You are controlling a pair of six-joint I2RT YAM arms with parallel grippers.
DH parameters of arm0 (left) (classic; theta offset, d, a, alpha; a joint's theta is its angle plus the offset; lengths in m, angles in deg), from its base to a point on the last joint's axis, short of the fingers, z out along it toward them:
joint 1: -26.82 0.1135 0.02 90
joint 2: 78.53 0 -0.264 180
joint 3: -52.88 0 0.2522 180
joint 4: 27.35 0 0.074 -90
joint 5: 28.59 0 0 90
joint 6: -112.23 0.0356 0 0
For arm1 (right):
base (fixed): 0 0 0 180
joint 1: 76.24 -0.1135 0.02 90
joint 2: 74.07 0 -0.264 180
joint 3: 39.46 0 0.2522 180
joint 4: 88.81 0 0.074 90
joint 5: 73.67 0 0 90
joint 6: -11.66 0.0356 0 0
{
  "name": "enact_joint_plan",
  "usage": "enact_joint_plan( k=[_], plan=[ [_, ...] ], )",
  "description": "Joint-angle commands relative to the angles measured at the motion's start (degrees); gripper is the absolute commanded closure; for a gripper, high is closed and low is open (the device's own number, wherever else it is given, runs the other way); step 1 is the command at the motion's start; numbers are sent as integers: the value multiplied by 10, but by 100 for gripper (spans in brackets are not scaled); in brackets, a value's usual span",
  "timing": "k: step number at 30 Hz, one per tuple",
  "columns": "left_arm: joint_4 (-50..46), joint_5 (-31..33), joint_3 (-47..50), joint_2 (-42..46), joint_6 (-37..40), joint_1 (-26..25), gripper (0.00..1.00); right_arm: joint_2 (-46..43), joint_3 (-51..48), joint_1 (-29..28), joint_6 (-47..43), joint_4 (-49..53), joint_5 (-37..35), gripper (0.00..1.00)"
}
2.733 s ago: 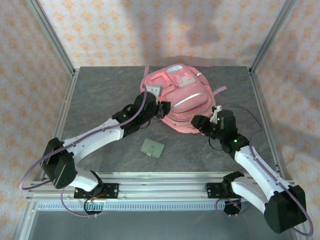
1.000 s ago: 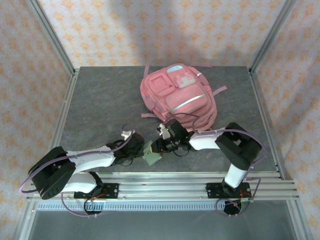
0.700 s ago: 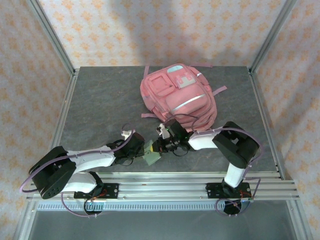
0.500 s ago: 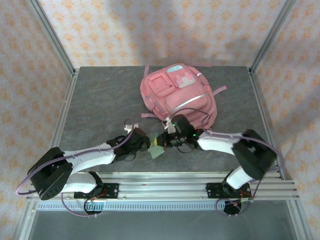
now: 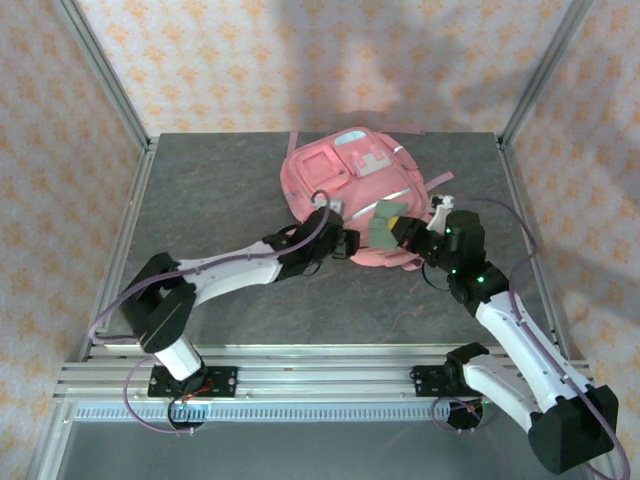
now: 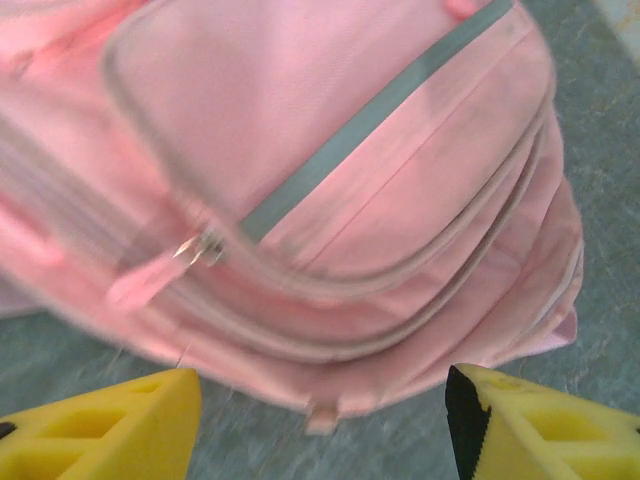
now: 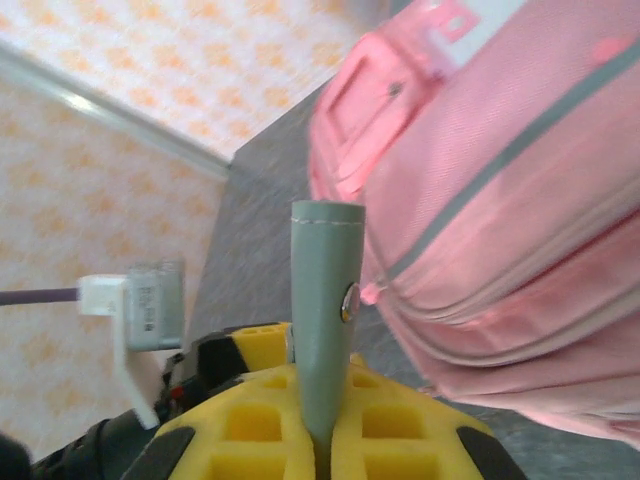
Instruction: Pack the student bag
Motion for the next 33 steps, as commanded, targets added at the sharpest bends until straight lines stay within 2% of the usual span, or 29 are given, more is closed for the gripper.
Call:
enact_joint_plan(
  k=[1,7,10,15,19,22,23,24,27,33],
  plan=[
    [-56,24,-91,-49,104,-11,32,-12,-14,40,22,40,-17,97],
    [-138,72,-229,-155,214,-22,30,-27,-34,102,36,46,1,97],
    [-154,91,-268,-187,254,-30,29,-33,-41,128,36,50,8,97],
    [-175,107,-316,-235,283,-33,28,-34,-50,151,38,48,24,97],
    [-174,159,-339,-265,293,-33,30,-36,-57,153,42,45,29,97],
    [-164,189,-347,-275,302,-32,44,-38,-63,153,46,42,36,97],
    [-160,191,-349,-276,305,-30,54,-40,-65,152,48,41,36,97],
    [-159,190,-354,-276,306,-28,69,-42,-67,152,48,41,36,97],
    [-169,181,-370,-272,305,-24,98,-46,-74,153,51,39,40,97],
    [-183,148,-389,-245,305,-19,100,-44,-91,153,70,0,65,96]
  ],
)
